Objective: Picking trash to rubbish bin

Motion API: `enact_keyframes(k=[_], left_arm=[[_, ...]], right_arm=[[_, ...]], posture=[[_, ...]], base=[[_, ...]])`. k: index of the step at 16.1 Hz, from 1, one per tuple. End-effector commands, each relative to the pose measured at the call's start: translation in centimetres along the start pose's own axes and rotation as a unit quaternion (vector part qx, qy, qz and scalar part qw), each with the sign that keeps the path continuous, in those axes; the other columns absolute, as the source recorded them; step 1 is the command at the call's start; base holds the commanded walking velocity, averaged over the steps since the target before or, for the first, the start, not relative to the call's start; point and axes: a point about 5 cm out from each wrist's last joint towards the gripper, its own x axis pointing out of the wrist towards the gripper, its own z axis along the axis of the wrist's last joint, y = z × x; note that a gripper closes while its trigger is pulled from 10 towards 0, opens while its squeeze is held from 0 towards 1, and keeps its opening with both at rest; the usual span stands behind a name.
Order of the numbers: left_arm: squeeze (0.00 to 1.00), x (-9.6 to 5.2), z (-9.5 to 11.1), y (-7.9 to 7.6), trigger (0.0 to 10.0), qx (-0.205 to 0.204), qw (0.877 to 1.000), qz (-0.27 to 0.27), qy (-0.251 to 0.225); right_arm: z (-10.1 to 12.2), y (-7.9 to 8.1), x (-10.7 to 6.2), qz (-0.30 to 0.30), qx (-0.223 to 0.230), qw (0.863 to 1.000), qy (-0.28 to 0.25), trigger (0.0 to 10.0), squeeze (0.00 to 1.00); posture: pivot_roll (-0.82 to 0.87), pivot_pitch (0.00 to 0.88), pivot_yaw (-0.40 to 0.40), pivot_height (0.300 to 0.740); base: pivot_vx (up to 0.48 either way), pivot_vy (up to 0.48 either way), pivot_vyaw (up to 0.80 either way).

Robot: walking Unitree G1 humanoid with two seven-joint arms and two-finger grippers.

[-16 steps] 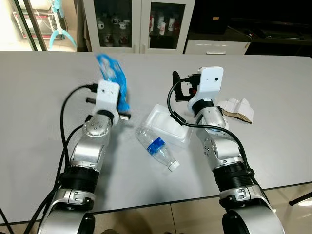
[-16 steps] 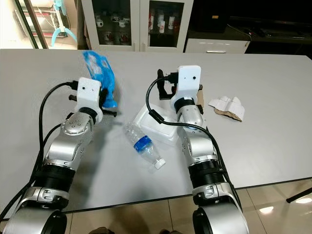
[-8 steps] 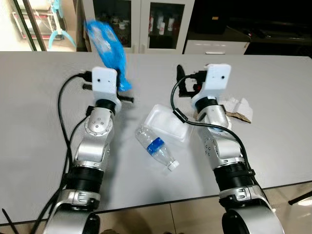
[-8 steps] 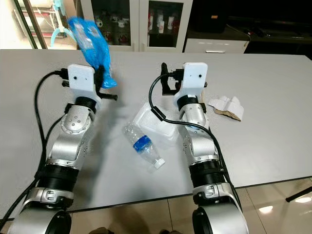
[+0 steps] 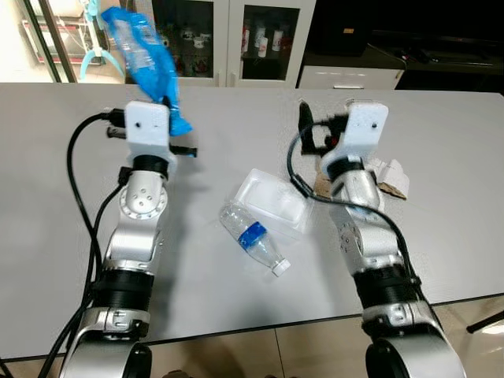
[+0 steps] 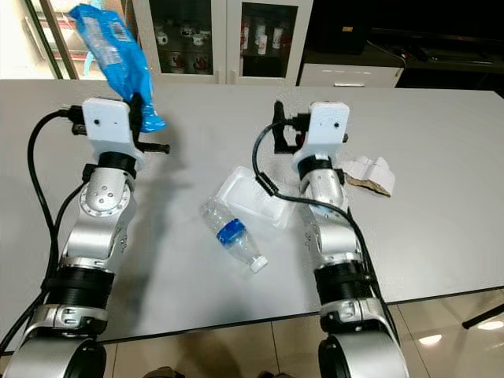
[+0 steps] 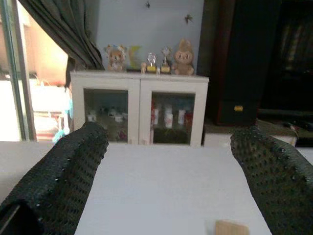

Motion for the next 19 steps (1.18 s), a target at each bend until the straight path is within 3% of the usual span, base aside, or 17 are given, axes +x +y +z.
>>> enact_keyframes(k=[1,19], left_arm=[[0.00,-0.1,-0.1,0.2,10.0,-0.002,1.000,0.014,-0.002],[0.00,-0.5,-0.2,-0.8,10.0,-0.020,1.000,-0.008,-0.001]], right_arm=[[-0.5,-0.7,-0.3,-0.008,0.001,1.000,0.007,10.0,0.00],[-0.9,0.0,-0.7,0.002,0.002,1.000,0.017,10.0,0.00]], posture=[[0.02,0.033,-0.091,0.740],[0.02,0.012,-0.086,0.740]], base=[[0.000,0.000,0.00],[0.000,0.000,0.00]])
